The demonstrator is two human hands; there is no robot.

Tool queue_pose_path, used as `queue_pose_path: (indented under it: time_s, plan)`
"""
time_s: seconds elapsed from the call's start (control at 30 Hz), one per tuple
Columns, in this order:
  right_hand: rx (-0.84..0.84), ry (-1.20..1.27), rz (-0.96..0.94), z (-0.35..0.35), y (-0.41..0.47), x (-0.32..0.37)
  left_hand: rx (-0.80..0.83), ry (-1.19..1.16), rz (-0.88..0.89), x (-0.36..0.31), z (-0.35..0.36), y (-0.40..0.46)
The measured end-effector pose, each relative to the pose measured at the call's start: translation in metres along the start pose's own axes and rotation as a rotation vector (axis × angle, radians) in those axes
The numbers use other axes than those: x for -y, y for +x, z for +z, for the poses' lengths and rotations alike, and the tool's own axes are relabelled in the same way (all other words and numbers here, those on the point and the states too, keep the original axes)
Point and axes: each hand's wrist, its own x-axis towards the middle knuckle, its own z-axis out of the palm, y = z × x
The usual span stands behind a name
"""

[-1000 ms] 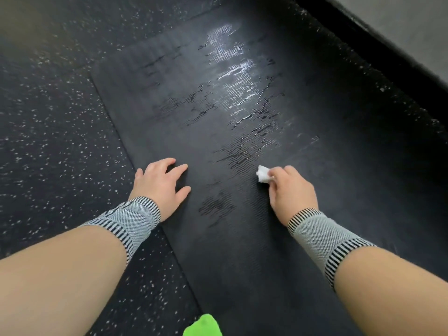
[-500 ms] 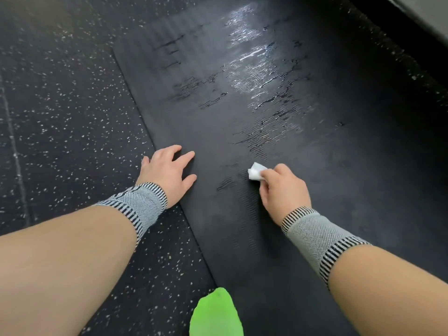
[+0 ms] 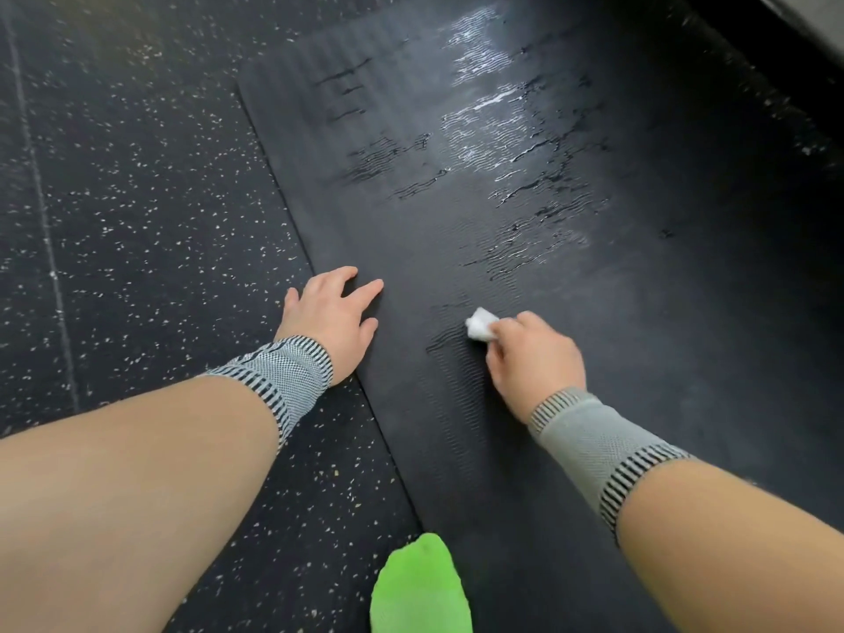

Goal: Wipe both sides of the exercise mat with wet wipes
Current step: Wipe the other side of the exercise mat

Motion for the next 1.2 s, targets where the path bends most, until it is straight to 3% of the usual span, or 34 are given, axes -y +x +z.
queue_pose_path:
  time_s: [0.1, 0.23, 0.3, 0.4, 0.47, 0.53, 0.6, 0.7, 0.77, 0.83, 0.97, 1.07, 1.17, 1.2]
  plan:
    - [-0.019, 0.045, -0.066, 0.002, -0.003, 0.012, -0.006, 0.002, 0.003, 0.001, 0.001, 0.001]
    - [0.209, 0.040, -0.369, 0.022, -0.019, 0.082, -0.021, -0.002, -0.003, 0.004, 0.001, 0.001]
    - [0.219, 0.012, -0.430, 0.025, -0.010, 0.080, -0.014, 0.005, -0.012, 0.008, 0.002, 0.002]
    - [-0.005, 0.004, -0.299, 0.011, 0.004, 0.043, -0.012, -0.002, -0.009, 0.011, 0.005, 0.001]
    - [-0.072, -0.030, -0.112, 0.005, 0.012, 0.021, -0.003, -0.007, 0.002, 0.011, 0.006, 0.001]
    - [-0.076, -0.016, -0.045, 0.005, 0.011, 0.023, 0.019, -0.001, 0.010, 0.010, 0.007, 0.000]
    - [-0.078, 0.055, -0.147, 0.012, 0.000, 0.050, 0.029, 0.003, 0.010, 0.009, 0.007, 0.000]
    - [0.196, 0.057, -0.453, 0.025, -0.011, 0.088, 0.061, 0.010, 0.011, 0.012, 0.007, -0.001]
    - [0.171, 0.009, -0.503, 0.019, -0.003, 0.088, 0.067, 0.032, 0.004, 0.017, 0.007, -0.001]
    - [0.040, 0.020, -0.351, 0.014, 0.009, 0.066, 0.060, 0.039, -0.010, 0.021, 0.007, -0.002]
    - [-0.030, 0.023, -0.033, 0.005, 0.024, 0.026, 0.047, 0.038, -0.032, 0.023, 0.009, -0.004]
    - [-0.071, 0.083, -0.212, 0.010, 0.014, 0.061, 0.026, 0.025, -0.037, 0.021, 0.009, -0.001]
    - [0.201, 0.072, -0.445, 0.017, 0.005, 0.096, 0.016, 0.057, -0.032, 0.021, 0.006, 0.001]
    - [0.198, 0.041, -0.447, 0.016, 0.011, 0.094, 0.014, 0.064, -0.030, 0.022, 0.005, 0.002]
